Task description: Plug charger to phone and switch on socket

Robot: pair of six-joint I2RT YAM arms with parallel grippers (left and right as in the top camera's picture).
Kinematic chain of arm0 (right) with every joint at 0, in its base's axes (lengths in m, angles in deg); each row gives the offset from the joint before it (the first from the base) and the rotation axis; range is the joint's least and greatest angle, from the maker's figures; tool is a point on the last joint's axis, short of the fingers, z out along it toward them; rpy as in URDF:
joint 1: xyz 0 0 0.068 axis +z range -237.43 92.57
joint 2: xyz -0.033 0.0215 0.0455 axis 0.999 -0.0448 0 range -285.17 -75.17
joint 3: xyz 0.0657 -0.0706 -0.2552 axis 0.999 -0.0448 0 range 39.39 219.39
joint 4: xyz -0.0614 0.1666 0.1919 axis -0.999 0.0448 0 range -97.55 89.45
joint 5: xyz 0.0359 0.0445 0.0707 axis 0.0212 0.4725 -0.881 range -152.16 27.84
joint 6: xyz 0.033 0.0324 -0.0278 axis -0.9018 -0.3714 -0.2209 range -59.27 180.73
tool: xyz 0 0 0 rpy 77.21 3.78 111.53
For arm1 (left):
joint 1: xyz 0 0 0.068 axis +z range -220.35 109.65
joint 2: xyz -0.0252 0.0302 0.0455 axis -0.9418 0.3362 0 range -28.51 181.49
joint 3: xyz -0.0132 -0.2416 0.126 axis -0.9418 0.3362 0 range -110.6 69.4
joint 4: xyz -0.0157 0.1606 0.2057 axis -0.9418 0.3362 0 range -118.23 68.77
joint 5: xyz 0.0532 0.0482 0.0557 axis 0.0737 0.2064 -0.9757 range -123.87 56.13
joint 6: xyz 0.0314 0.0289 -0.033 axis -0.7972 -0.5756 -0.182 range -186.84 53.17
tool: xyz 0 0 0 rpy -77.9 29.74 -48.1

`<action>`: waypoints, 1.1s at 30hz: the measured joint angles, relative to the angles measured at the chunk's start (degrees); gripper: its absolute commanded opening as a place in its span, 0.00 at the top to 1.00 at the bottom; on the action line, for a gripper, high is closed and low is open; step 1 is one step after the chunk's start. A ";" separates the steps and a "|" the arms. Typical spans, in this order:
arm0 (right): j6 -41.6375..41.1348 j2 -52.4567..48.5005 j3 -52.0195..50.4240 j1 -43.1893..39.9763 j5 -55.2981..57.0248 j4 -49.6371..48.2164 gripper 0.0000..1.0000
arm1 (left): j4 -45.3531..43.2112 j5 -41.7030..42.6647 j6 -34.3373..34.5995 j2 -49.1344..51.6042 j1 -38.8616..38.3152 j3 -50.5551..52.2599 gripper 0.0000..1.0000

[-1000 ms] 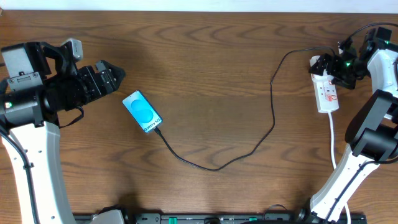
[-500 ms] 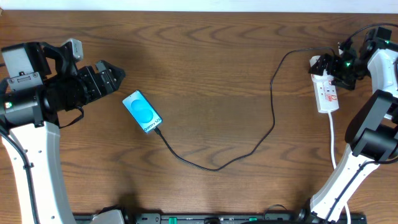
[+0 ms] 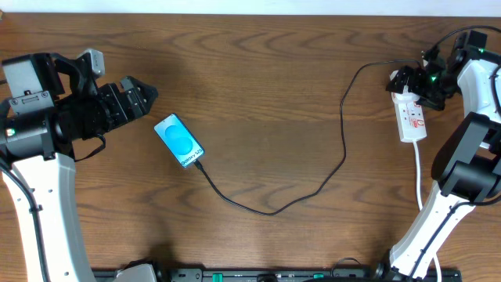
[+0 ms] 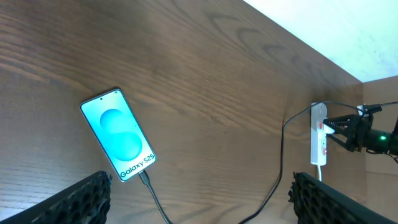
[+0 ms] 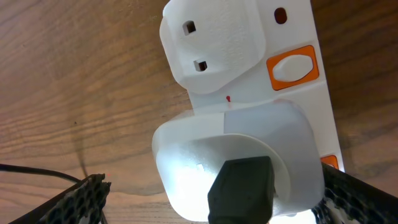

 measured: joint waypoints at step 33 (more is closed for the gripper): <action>-0.81 1.40 -3.50 0.09 -0.35 -3.30 0.01 | 0.00 -0.02 0.02 0.00 0.00 0.00 0.08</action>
